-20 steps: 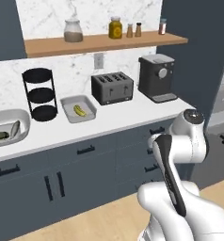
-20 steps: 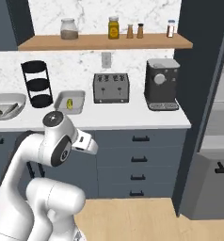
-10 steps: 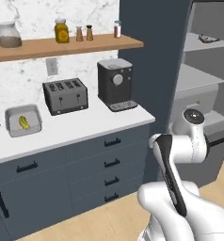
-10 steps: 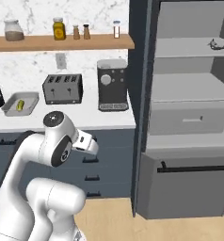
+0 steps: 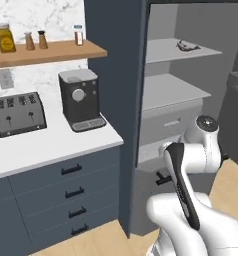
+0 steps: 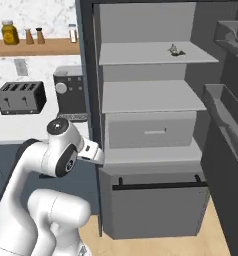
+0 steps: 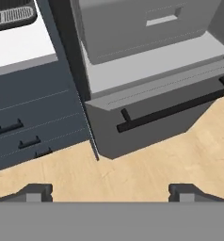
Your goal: Place one cucumber and one fish in each tupperware on the nearby counter, to pack two identical lunches.
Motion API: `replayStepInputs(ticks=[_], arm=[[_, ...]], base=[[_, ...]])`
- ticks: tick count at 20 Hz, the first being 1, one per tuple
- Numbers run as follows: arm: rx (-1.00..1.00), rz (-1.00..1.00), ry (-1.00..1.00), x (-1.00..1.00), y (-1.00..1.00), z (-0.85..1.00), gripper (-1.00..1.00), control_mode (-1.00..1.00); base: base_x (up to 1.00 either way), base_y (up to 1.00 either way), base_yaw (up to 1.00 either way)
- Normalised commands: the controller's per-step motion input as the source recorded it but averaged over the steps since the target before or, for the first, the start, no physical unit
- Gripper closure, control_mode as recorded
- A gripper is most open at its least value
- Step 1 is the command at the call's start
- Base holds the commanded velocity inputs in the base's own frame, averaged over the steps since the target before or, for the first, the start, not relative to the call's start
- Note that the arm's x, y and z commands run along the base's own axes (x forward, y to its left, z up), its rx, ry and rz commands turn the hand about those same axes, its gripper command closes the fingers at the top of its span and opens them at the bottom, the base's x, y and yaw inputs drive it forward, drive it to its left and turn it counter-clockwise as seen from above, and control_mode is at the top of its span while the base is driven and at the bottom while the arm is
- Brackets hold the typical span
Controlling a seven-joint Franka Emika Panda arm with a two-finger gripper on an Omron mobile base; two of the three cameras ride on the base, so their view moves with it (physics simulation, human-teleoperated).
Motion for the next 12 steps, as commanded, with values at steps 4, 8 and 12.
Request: replayStepInputs(ticks=[4, 8, 12], arm=[[0.00, 0.00, 0.00, 0.00, 0.00, 0.00, -1.00, 1.00], [0.00, 0.00, 0.00, 0.00, 0.00, 0.00, -1.00, 1.00], [0.00, 0.00, 0.00, 0.00, 0.00, 0.00, -1.00, 1.00]], base=[[0.61, -0.59, 0.03], [0.63, -0.39, 0.11], [0.67, -0.18, 0.15]])
